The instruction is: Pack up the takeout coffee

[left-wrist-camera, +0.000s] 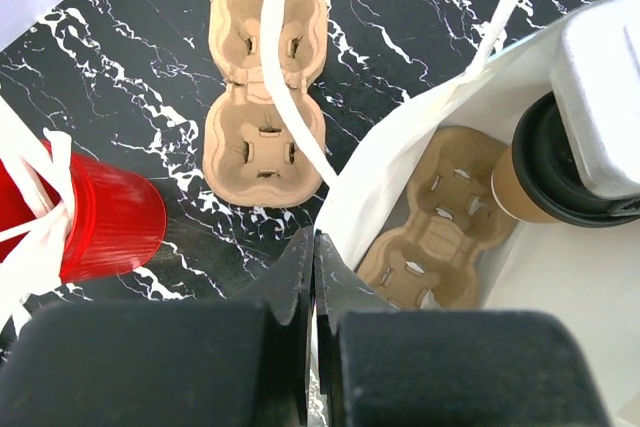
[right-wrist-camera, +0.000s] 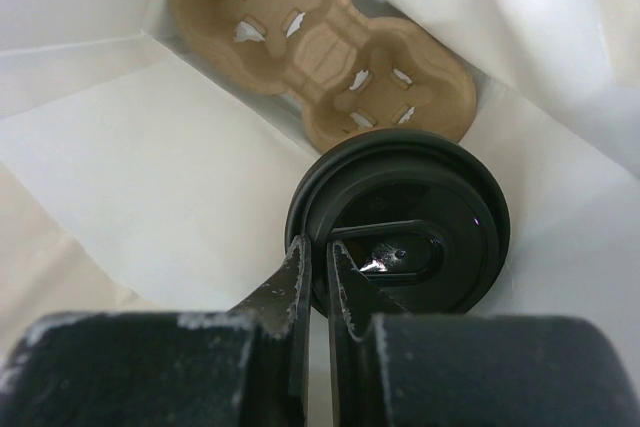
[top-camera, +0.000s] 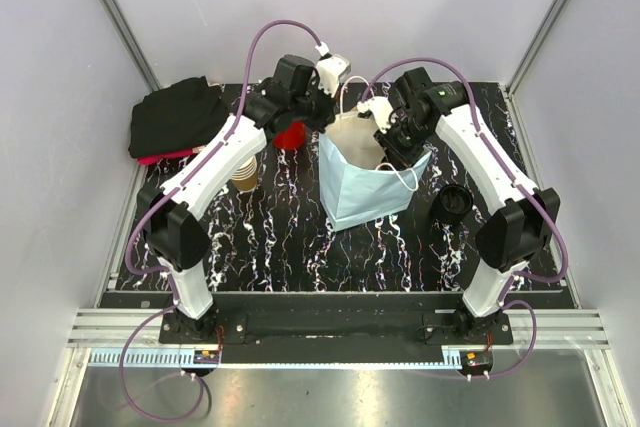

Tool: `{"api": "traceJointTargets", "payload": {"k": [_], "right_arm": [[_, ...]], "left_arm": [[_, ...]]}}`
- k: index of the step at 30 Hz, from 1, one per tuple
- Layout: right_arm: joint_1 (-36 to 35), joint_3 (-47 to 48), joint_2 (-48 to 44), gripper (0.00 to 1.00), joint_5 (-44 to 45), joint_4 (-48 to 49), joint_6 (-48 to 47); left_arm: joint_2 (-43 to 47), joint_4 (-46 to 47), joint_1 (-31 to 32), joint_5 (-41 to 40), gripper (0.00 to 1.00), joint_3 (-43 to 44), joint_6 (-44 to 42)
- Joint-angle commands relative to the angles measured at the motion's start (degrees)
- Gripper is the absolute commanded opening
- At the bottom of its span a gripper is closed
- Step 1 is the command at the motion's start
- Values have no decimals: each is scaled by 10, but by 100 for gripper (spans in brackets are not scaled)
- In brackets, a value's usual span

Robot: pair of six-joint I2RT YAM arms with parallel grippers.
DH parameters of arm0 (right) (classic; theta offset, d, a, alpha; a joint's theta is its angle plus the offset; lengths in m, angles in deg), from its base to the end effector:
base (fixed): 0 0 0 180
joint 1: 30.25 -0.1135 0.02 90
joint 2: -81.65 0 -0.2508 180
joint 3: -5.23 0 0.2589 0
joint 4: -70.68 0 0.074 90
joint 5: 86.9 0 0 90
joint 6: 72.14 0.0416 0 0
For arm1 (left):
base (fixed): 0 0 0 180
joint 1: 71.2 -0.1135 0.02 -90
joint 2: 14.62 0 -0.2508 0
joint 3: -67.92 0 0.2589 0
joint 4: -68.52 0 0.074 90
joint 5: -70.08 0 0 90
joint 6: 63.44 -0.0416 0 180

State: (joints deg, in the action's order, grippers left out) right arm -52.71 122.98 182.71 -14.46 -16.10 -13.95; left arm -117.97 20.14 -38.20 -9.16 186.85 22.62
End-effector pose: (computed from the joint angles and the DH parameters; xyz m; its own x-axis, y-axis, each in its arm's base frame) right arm 0.3231 0.1472 0.3271 -0.4964 -0.7490 -0.4389 -0.8482 0.5261 0.0616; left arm 0.3512 -0.2374 0.3648 -0.4074 0.3451 -0.8455 0.6963 0.7164 -0.0431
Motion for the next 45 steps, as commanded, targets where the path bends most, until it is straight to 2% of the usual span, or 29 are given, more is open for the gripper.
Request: {"api": "traceJointTargets", "payload": {"k": [1,12,25,32,45], "right_arm": [[-24,33,-16,0,30,-15,1],[-66,21,-23,0,83,3,6],[-72,-27,-18,0,54,10,-8],[-72,-19,-17,0,58,18,24],[-64,-22,-1,0,119,46,77]], "left_arm": [[-8,12,-1,6,0,27,7],[-5,11,5,8,0,26,6],[3,11,7,8,0,20,6],[13,13,7,5,0,12,5],[24,16,6,7,0,5,5]]}}
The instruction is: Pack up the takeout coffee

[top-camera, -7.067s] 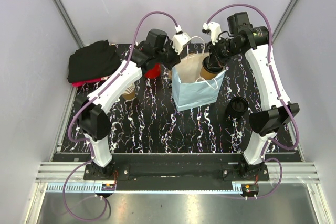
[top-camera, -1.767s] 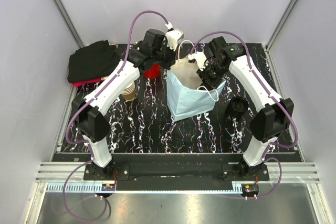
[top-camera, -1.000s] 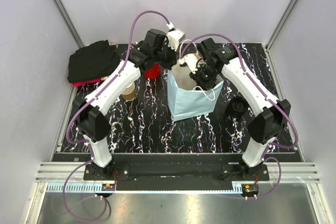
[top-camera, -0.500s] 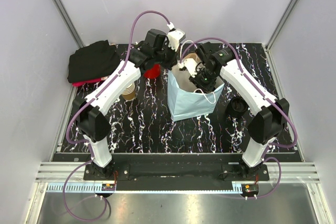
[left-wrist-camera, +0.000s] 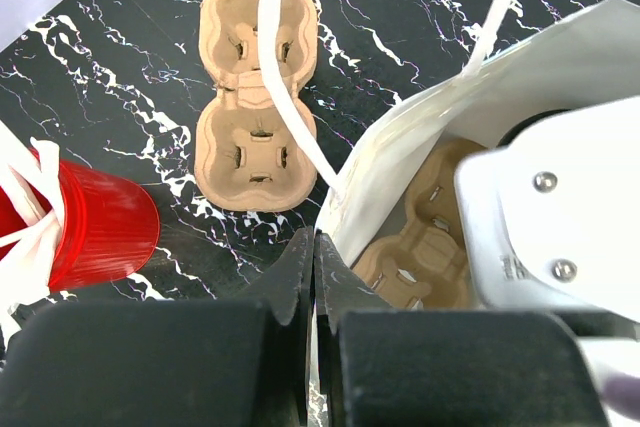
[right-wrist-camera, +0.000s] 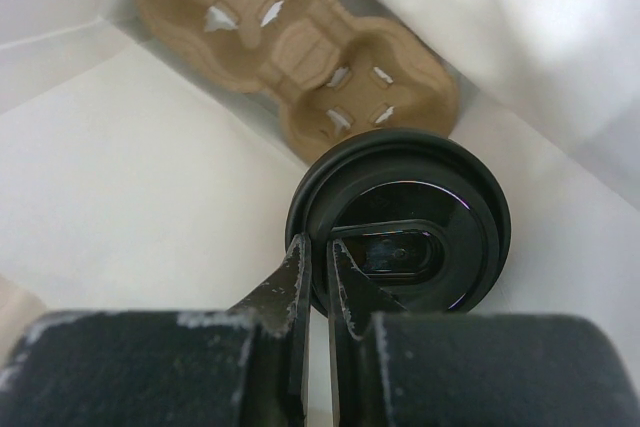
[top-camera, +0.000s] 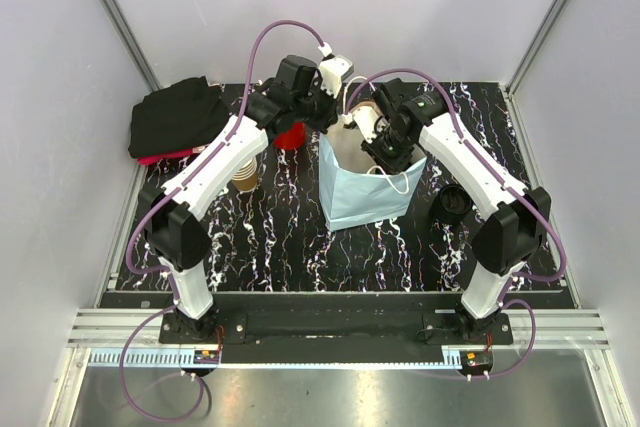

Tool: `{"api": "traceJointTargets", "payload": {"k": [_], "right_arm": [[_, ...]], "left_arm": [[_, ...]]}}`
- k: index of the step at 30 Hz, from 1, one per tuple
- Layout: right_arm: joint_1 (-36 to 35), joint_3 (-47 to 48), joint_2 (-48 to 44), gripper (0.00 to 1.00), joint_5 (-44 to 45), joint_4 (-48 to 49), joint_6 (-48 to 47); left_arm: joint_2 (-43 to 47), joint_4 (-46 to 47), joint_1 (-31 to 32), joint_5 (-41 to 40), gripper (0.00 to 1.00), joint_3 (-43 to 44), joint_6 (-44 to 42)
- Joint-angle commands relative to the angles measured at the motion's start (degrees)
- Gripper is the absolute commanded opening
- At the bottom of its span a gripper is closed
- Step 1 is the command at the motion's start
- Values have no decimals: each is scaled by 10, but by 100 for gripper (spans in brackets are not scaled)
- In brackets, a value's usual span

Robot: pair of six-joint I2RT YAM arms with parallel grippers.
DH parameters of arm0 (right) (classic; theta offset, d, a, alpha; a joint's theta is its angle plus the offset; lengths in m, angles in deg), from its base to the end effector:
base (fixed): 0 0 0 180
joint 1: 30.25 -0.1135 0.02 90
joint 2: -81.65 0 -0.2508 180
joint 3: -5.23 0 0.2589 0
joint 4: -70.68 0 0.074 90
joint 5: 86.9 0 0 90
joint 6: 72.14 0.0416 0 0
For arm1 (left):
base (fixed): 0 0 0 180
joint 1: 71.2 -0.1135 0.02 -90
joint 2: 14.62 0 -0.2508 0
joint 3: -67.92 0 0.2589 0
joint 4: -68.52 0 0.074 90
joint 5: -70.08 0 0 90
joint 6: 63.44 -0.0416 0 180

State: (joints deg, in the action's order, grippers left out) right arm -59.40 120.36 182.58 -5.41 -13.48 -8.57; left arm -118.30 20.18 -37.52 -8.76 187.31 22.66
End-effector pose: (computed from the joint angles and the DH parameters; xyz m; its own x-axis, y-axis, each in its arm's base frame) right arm 0.3097 0.1798 0.3151 -0.5006 -0.7832 -0.3687 -0.8362 0.5477 -0.0280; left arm 0.3494 -0.2425 0.3654 -0.4014 0.3477 -0.8473 0.7087 0.7040 -0.0468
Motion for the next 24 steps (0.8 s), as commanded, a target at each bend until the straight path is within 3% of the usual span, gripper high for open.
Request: {"api": "traceJointTargets", "payload": {"k": [1,24], "right_arm": [[4,2,1,0,32,24,25],[15,-51,-13,0,58,51,33]], "left_arm": [[27,15,-1,3,0,0,6],[32,16,1,3,0,-2,7]]}}
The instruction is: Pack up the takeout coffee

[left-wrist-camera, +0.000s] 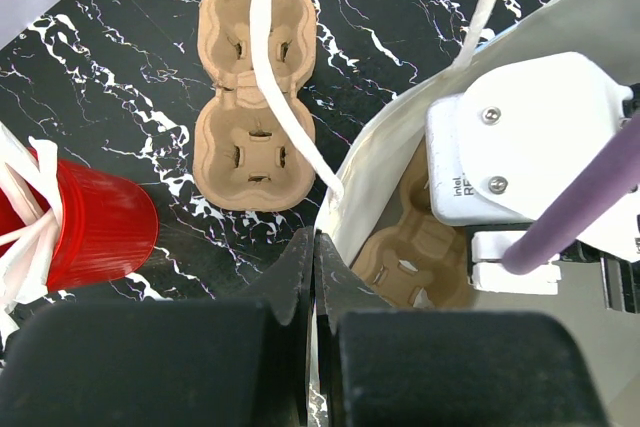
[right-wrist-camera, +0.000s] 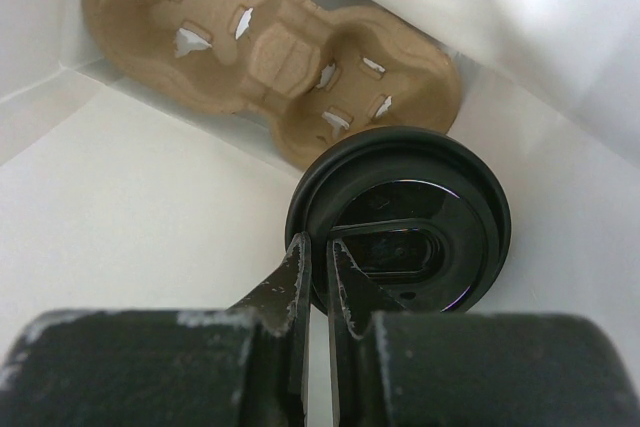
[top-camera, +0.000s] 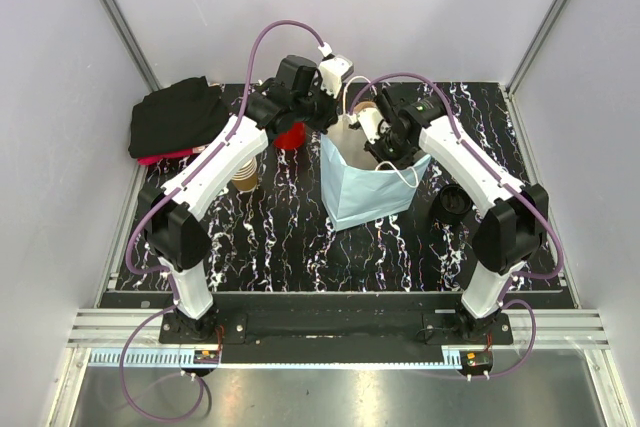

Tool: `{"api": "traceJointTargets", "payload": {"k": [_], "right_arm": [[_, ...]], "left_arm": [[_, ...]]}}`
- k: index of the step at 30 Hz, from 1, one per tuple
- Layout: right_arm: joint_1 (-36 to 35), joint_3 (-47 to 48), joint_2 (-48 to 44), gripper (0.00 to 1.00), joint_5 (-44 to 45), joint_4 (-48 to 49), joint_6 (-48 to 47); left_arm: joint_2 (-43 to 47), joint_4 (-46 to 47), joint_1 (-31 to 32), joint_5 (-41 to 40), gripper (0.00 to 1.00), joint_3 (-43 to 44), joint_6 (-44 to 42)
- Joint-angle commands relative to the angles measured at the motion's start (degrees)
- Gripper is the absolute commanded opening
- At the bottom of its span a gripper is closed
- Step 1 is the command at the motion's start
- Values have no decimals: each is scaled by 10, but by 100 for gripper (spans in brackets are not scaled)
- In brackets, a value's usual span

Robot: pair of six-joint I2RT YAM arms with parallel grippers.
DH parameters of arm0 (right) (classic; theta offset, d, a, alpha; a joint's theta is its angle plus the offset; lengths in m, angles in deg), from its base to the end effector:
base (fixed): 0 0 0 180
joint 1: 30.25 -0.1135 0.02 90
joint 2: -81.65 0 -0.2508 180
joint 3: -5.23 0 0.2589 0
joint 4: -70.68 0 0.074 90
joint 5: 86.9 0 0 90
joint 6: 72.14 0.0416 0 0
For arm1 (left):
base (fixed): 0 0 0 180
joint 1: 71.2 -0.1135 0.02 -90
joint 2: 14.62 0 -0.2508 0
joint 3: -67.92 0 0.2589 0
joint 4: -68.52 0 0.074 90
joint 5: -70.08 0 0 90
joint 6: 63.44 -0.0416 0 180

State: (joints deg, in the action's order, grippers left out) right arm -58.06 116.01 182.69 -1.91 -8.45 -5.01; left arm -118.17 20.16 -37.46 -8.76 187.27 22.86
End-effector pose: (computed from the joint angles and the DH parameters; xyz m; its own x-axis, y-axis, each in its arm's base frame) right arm 0.3201 0.1730 0.2954 -0.5716 -0.7392 -0.3561 -0.7750 0.6289 -0.0615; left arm 0.3487 -0.2426 0.3660 -0.4027 0.3451 -0.8478 0.7080 0.7044 -0.0496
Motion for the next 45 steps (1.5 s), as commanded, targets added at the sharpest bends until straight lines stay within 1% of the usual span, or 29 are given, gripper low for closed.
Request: {"api": "traceJointTargets", "payload": {"k": [1,31,45], "right_arm": [[3,-8,-14,0,24,2,-5],[3,-93,-61,0,14,120,-31],[3,-91,-60,0,3,127,-35]], "left_arm": [[31,16,0,3,0,-2,5],[29,16,4,8,0,-4,5],[28,16,7,7,0,-4,4]]}}
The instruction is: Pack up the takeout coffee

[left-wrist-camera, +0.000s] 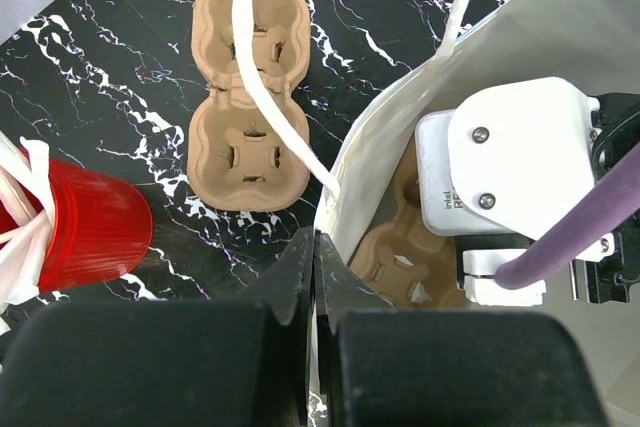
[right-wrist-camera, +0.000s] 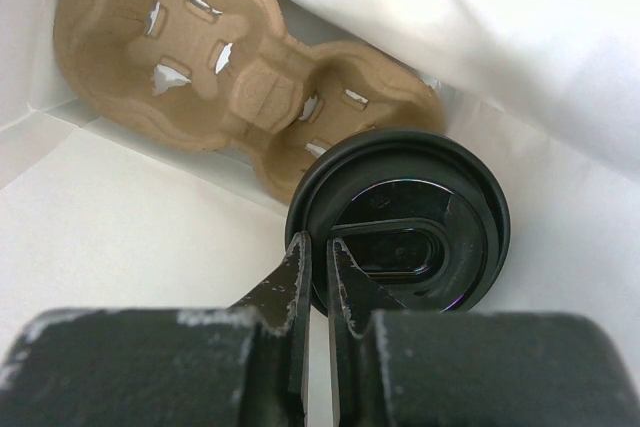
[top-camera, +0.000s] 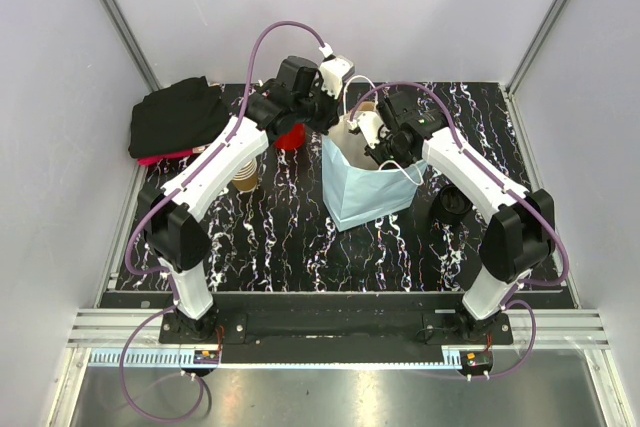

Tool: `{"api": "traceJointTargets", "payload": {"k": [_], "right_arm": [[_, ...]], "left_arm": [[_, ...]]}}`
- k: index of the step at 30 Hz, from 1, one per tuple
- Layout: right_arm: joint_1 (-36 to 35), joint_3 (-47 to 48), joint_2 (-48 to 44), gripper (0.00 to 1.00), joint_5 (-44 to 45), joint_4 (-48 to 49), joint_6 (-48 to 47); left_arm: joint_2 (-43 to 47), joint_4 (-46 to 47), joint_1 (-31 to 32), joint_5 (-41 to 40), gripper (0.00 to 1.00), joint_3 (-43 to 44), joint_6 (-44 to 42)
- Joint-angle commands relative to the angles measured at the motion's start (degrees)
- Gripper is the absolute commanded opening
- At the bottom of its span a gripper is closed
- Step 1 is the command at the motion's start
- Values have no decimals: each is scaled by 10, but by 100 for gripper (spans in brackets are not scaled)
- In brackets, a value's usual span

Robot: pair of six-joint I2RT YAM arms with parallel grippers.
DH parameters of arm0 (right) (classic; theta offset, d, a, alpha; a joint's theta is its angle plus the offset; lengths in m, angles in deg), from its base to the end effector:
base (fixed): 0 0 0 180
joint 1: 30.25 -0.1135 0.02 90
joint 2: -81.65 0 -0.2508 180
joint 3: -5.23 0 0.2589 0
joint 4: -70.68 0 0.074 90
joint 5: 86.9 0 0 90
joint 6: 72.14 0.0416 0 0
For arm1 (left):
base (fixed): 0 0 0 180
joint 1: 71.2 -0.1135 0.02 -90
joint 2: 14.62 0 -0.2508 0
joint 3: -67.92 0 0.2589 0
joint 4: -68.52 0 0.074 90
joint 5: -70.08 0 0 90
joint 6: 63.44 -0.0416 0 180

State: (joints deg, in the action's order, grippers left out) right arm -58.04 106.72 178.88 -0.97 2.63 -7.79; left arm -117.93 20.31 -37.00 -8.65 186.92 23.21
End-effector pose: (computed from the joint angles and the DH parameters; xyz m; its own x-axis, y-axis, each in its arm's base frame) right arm 0.3178 0.1708 0.2779 -0.5022 -0.7527 -0.4257 -0.7878 0.6012 -0.1338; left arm 0.3459 -0.2449 0.3659 -0.4037 0.3436 -0.8479 0.7123 0.6996 -0.0556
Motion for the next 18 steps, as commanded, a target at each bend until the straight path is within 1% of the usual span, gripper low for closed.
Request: {"api": "traceJointTargets", "payload": {"k": [1,18], "right_arm": [[3,1,-22,0,-8,17,-8],[3,-28,-32,0,-26,49,-19]], "left_arm": [[25,15,3,7,0,0,-1],[24,15,8,7,0,0,-2]]}}
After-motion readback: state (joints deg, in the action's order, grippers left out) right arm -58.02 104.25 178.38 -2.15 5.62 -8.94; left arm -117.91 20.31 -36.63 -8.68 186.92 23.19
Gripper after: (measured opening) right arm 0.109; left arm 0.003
